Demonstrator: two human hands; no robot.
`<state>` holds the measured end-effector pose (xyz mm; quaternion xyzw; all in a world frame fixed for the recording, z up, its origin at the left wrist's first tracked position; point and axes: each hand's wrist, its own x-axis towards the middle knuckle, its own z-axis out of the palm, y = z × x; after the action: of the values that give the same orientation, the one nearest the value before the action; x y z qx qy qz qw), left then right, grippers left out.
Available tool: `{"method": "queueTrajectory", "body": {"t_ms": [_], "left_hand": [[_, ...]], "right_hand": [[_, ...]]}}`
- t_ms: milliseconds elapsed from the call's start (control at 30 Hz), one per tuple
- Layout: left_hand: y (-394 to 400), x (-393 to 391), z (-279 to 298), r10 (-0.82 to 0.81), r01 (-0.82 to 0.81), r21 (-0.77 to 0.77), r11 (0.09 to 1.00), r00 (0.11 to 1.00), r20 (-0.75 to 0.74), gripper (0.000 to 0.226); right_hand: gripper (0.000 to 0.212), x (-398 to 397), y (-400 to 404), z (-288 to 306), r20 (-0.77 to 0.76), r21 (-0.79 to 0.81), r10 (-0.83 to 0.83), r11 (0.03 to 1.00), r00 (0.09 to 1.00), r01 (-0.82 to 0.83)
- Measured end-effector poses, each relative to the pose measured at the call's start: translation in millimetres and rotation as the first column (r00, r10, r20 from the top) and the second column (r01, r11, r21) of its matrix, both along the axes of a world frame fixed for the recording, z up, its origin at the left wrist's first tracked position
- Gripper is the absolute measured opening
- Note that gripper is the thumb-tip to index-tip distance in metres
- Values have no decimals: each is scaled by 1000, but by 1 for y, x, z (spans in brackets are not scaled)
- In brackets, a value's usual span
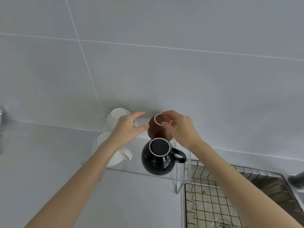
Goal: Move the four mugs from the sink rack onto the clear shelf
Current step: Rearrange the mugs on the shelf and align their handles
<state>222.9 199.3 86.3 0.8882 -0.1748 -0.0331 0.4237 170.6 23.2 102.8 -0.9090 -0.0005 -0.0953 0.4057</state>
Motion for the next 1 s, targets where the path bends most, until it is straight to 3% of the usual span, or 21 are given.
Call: {"method": "queueTrajectory", "body": {"t_ms": [100, 233, 367, 500, 567, 700, 800, 1000], "left_hand": [[47, -7, 5, 61, -59, 35, 998, 997, -46, 47], [102, -16, 1, 100, -85, 94, 992, 980, -174, 76], [126, -24, -8, -5, 21, 60, 998, 965, -261, 69], [129, -25, -17, -48, 35, -51, 998, 957, -286, 72], [132, -25, -18, -38, 20, -67, 998, 962, -272, 72], [132, -27, -16, 32, -39, -31, 999, 978, -206, 77], [129, -33, -14, 88, -92, -17, 996, 983, -163, 83], [122, -42, -11, 144, -145, -3, 989, 984, -104, 66]], "right_hand": [[23, -20, 42, 5, -14, 38, 151, 988, 988, -150], [28, -38, 90, -9, -47, -53, 285, 956, 957, -288], [38, -42, 117, -26, -120, -256, 237, 931, 964, -261], [20, -36, 122, -34, -128, -354, 154, 916, 980, -191], [7, -31, 121, -35, -123, -340, 134, 925, 983, -168], [20, -25, 115, -30, -118, -150, 150, 974, 982, -167], [23, -18, 113, -27, -126, -137, 166, 973, 978, -183], [22, -10, 111, -24, -127, -145, 174, 971, 977, -191]]}}
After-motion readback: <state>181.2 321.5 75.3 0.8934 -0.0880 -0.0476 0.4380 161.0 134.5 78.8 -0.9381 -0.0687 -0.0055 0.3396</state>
